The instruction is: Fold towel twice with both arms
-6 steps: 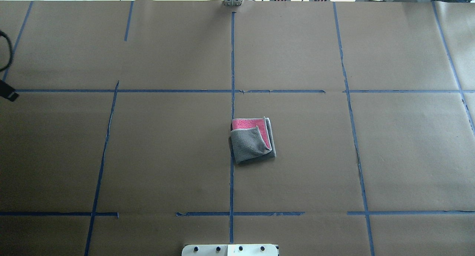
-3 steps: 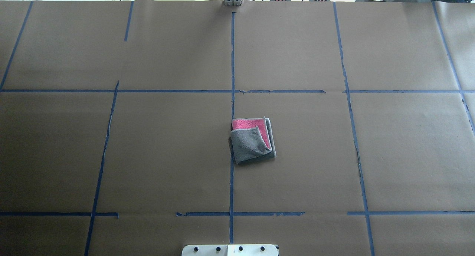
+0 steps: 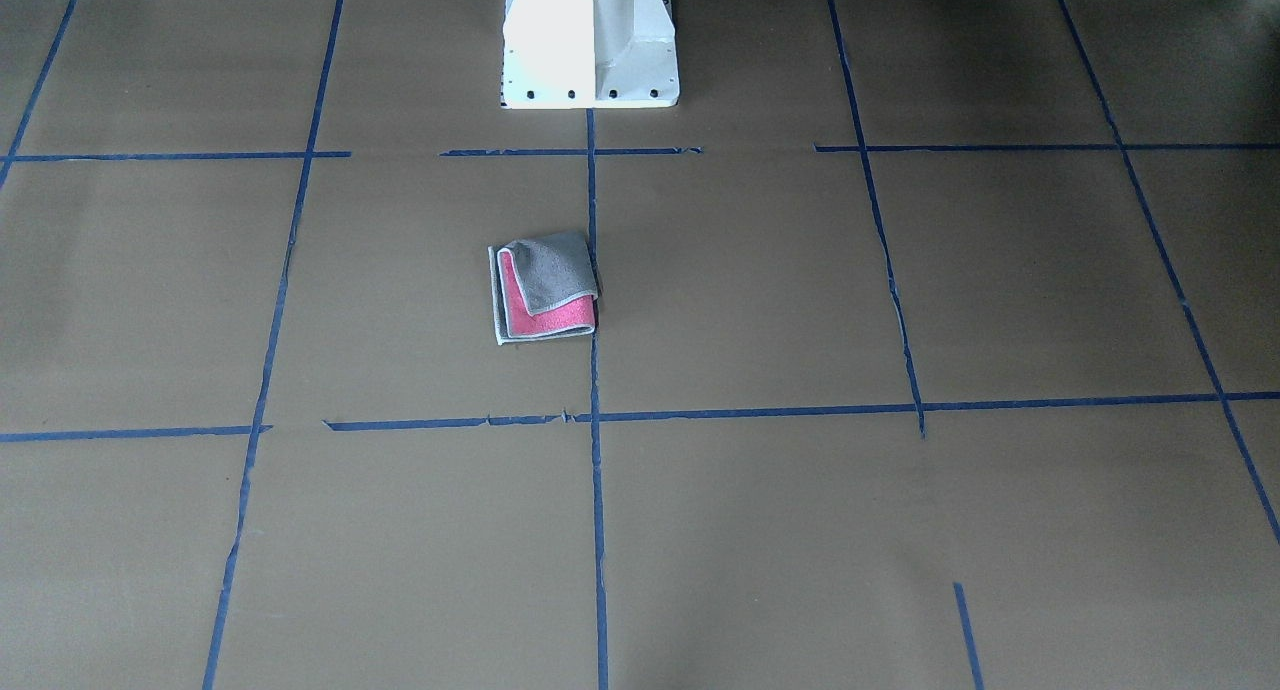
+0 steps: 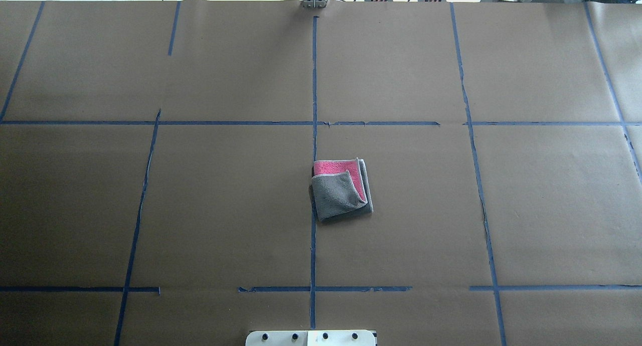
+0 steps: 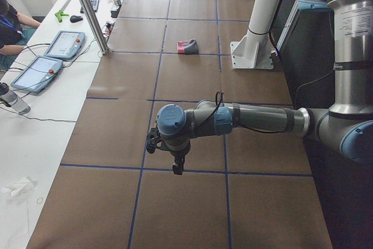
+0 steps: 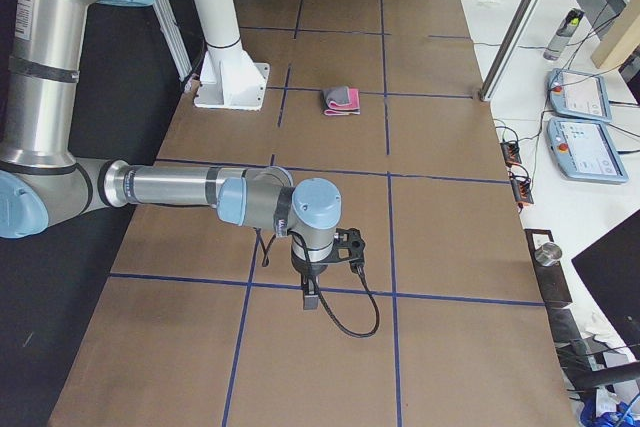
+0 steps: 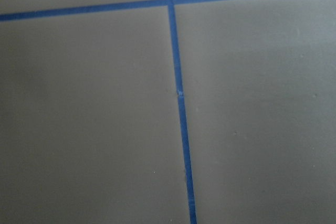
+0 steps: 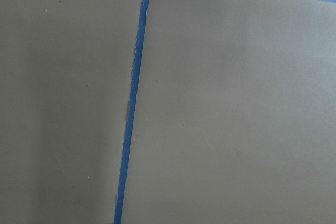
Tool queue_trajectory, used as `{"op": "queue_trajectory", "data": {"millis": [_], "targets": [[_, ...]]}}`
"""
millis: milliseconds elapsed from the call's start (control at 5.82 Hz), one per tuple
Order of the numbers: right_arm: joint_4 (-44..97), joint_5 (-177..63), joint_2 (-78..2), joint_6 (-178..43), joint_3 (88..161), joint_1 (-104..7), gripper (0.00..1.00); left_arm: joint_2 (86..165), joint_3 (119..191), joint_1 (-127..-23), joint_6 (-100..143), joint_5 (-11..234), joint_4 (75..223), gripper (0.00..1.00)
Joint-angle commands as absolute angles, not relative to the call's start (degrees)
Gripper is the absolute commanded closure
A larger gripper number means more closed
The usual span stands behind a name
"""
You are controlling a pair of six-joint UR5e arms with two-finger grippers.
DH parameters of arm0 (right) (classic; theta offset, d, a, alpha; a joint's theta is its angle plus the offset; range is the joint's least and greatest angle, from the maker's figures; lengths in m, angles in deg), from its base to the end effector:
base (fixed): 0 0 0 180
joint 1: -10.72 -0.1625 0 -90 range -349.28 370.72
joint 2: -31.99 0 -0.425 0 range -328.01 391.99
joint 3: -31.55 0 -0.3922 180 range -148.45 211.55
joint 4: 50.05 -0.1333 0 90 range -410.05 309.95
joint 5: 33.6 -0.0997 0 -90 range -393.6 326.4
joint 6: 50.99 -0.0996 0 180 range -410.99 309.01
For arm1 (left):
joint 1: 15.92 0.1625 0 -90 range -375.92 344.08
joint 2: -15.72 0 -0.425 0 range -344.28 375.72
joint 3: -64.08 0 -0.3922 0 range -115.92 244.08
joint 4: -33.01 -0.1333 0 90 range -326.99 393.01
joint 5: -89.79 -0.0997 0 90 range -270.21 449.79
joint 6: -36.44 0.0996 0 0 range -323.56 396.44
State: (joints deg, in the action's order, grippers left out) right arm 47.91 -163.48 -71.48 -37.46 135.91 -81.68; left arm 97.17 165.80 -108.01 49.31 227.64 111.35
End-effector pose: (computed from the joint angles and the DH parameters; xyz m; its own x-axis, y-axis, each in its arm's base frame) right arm 0.0854 -0.3794 0.6578 0.7519 -0.1241 0.6474 0.1382 0.9900 0.0292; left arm -0.0746 -0.4147 0.6419 0.6579 0.0897 -0.7477 -0.1133 0.9934 0.0194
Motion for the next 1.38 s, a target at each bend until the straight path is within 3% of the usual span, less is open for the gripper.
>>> {"op": "queue_trajectory", "data": {"millis": [0, 1203], "targets": [[47.86, -166.56, -71.54, -37.54, 135.7, -81.66, 0.0, 97.02, 164.89, -108.02, 49.44, 227.17, 111.49, 0.0], [47.86, -166.67, -72.07, -37.28, 135.26, -81.66, 0.0, 95.35, 164.98, -107.94, 49.45, 227.17, 111.58, 0.0]]}}
